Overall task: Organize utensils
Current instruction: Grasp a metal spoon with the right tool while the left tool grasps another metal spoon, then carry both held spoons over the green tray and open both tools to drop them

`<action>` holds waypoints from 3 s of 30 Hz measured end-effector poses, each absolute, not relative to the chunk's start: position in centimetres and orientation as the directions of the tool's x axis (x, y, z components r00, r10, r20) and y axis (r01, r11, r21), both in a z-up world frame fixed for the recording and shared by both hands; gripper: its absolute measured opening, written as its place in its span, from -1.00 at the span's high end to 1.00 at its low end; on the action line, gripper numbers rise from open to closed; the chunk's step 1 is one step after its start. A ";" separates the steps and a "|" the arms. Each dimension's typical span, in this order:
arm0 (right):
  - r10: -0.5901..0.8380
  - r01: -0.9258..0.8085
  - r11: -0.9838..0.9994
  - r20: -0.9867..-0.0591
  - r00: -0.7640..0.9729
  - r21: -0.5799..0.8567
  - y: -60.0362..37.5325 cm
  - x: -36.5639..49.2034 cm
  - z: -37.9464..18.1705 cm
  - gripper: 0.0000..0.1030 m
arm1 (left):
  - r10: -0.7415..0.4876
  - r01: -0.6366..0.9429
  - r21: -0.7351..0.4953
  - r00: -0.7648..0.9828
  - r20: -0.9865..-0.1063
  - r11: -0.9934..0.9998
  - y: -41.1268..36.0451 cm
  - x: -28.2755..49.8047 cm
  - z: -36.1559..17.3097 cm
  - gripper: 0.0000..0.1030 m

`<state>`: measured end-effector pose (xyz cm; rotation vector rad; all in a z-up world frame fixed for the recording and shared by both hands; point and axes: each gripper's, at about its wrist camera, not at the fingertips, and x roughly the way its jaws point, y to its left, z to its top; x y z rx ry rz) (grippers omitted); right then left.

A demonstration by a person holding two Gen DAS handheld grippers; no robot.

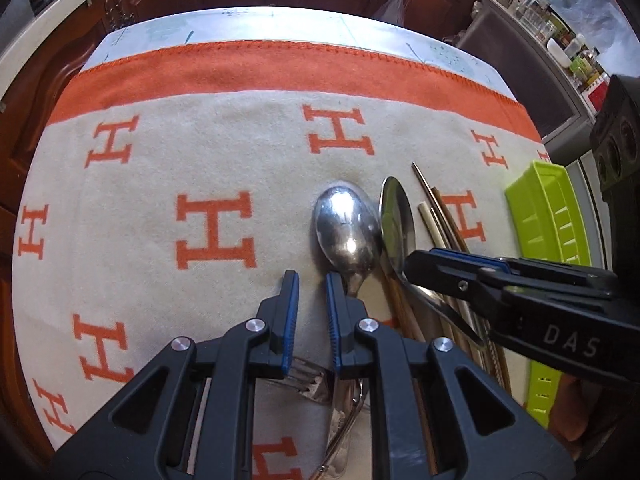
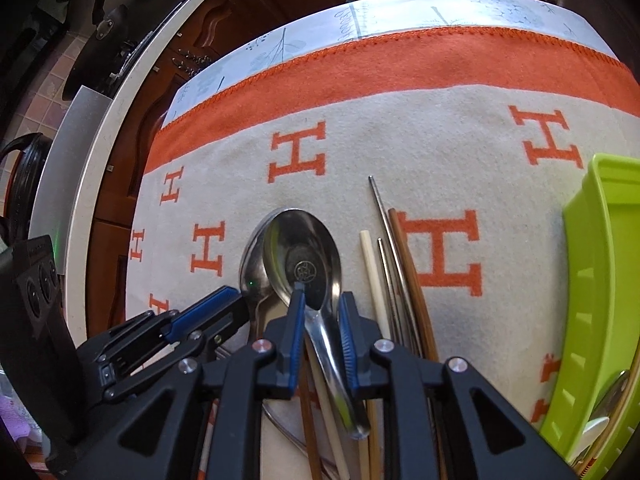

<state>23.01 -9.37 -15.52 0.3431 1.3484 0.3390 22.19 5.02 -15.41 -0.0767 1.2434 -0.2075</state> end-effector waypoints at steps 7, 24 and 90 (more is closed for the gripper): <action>0.456 -0.031 0.888 -0.867 0.200 0.460 -10.0 22.5 -14.8 0.66 | -0.203 0.144 -0.164 0.315 -0.927 0.976 4.3 22.3 -15.0 0.78; 0.511 -0.035 0.854 -0.826 0.238 0.518 -11.6 21.6 -13.5 0.66 | -0.396 0.170 -0.362 0.267 -0.878 0.917 6.4 22.4 -15.2 0.78; 0.343 -0.221 0.937 -0.825 0.448 0.270 -6.7 20.2 -11.7 0.96 | -0.355 0.061 -0.384 0.533 -0.768 0.922 11.8 13.7 -10.5 0.99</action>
